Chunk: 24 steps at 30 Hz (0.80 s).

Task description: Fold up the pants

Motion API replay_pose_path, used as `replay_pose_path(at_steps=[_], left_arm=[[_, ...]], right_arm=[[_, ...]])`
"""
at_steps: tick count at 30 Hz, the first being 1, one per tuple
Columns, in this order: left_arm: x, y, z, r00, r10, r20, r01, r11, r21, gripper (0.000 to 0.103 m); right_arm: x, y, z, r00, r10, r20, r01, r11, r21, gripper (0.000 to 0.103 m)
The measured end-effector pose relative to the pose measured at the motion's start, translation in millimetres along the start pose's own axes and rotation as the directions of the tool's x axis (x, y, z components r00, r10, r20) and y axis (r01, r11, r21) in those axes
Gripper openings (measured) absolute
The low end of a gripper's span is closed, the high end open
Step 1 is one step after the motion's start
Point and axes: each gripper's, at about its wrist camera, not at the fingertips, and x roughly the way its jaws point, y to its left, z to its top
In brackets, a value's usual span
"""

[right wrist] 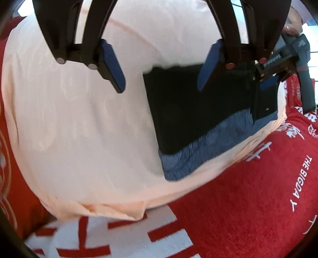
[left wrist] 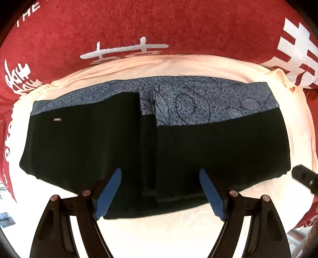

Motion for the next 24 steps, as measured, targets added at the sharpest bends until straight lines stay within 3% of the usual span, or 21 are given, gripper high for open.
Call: replay_pose_path(at_steps=[9,15,17,24], left_arm=[[-13,-4,-31,1.0,0.003,-0.015,-0.003,0.999,-0.042,0.082],[2,4,-39,0.998,-0.023,-0.052,0.02,0.999,-0.051,0.082],[5,13,-47,0.998,-0.037,-0.059,0.033,0.998,-0.053,0.082],[6,70,-62,0.996,-0.065,-0.064,0.059,0.995,-0.085,0.082]], right_arm=[[3,14,-35,1.0,0.02,-0.023,-0.022,0.994,-0.103,0.085],[7,28,-49,1.0,-0.008,-0.023,0.004,0.982,-0.19,0.088],[11,34,-55,0.999,-0.03,-0.023,0.024,0.976,-0.218,0.098],[22,73,-78,0.996,-0.075,-0.042,0.063,0.969,-0.238,0.098]])
